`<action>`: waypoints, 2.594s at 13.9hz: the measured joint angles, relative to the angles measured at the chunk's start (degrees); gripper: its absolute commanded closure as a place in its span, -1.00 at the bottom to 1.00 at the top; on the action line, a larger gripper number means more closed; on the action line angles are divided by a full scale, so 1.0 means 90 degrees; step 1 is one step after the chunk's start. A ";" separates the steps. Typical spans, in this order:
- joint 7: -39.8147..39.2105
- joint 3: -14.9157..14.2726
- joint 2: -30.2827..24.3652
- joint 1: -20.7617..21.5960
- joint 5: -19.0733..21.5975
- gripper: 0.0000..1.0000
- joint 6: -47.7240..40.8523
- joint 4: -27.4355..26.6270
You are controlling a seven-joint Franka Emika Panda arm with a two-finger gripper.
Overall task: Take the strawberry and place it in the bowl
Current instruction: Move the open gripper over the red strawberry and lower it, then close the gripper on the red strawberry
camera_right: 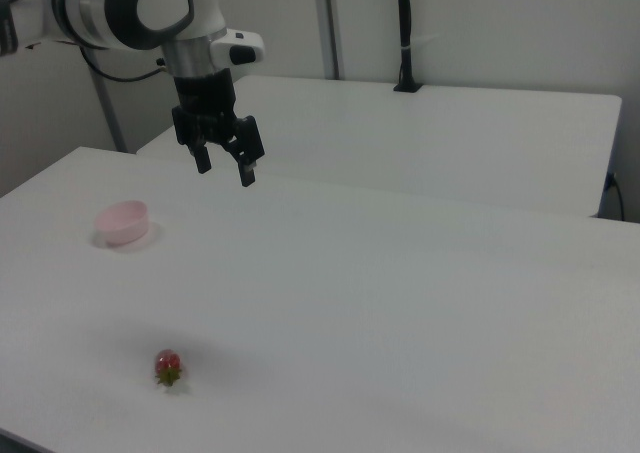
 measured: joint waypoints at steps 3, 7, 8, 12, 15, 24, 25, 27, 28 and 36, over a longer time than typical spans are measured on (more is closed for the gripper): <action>0.0072 0.0001 -0.0038 0.0000 0.0000 -1.00 0.0000 0.0003; 0.0072 0.0001 -0.0088 0.0000 0.0000 -1.00 0.0000 0.0003; 0.0072 0.0001 -0.0089 0.0000 0.0000 -1.00 0.0000 0.0003; -0.0077 0.0028 -0.0089 0.0003 -0.0002 -1.00 0.0110 -0.0095; -0.0384 0.0040 -0.0217 0.0089 -0.0046 -1.00 0.0112 -0.0551; -0.2557 0.0066 -0.0419 0.0771 -0.0738 -1.00 0.0776 -0.2824; -0.2725 0.0068 -0.0418 0.0876 -0.0802 -1.00 0.0941 -0.3032; -0.2892 0.0073 -0.0397 0.1121 -0.0937 -0.93 0.1331 -0.3455; -0.2911 0.0075 -0.0385 0.1221 -0.0982 -0.83 0.1470 -0.3583; -0.3008 0.0079 -0.0335 0.1620 -0.1454 -0.50 0.2486 -0.4569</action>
